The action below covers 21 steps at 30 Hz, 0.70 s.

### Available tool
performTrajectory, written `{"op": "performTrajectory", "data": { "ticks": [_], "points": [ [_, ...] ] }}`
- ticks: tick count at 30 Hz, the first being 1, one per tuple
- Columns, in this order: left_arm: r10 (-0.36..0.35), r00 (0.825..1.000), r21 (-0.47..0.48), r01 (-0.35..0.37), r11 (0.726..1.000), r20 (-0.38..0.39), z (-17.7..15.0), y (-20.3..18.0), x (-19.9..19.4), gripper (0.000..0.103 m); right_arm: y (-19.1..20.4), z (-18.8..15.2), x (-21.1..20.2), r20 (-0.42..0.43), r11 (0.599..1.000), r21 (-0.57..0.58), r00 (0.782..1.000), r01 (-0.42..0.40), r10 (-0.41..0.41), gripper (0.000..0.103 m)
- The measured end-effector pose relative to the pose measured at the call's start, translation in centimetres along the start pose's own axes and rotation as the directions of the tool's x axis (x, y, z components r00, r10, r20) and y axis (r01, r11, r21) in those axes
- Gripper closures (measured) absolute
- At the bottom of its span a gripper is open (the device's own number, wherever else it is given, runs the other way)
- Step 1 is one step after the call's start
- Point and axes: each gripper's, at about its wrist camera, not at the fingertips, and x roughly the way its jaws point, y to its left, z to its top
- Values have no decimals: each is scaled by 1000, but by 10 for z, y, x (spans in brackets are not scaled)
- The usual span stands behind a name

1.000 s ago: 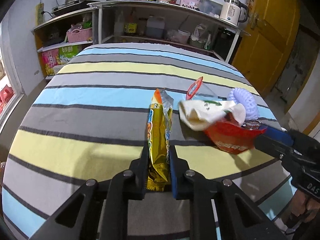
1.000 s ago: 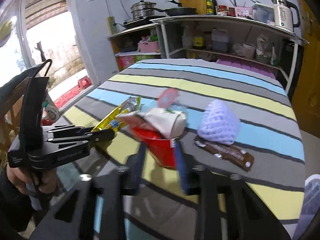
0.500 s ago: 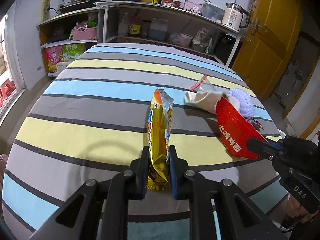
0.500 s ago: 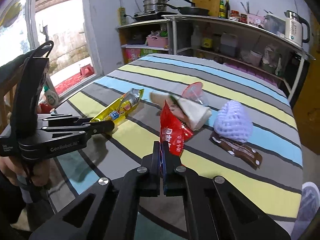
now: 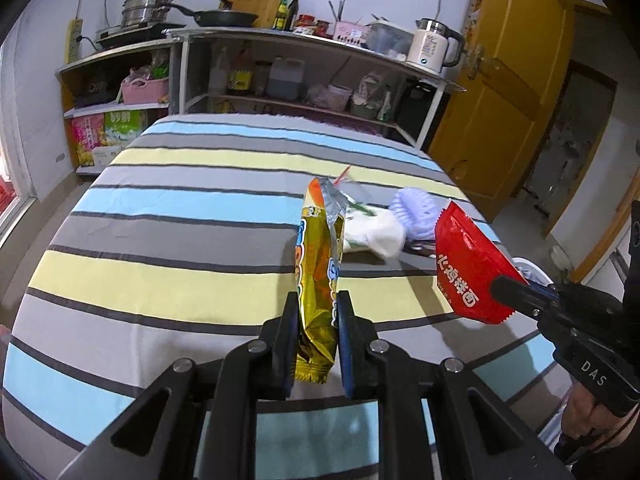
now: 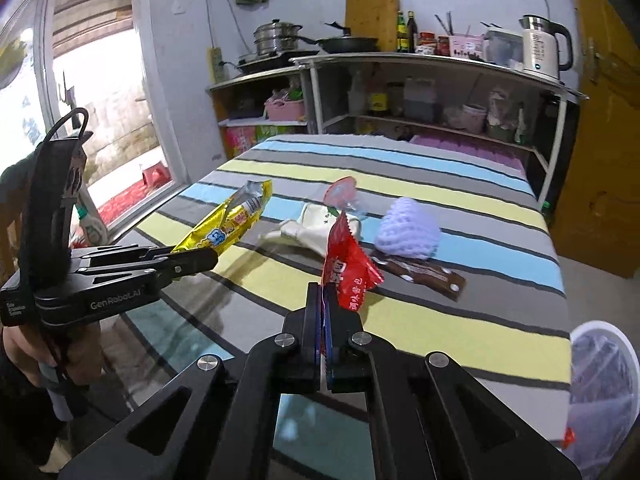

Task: Collect trash
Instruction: 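Carry the yellow chip bag and red box over the bin and open both tools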

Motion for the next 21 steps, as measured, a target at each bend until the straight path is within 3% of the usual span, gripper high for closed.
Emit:
{"op": "performTrajectory", "data": {
  "ticks": [8,21],
  "points": [
    [-48,999,57,46,997,24,1,-34,-15,85,-12,-7,-32,41,999,37,999,34,-36,102],
    [-168,986,159,167,973,-11,0,-106,-11,85,-48,-28,-84,86,981,125,984,145,-157,102]
  ]
}}
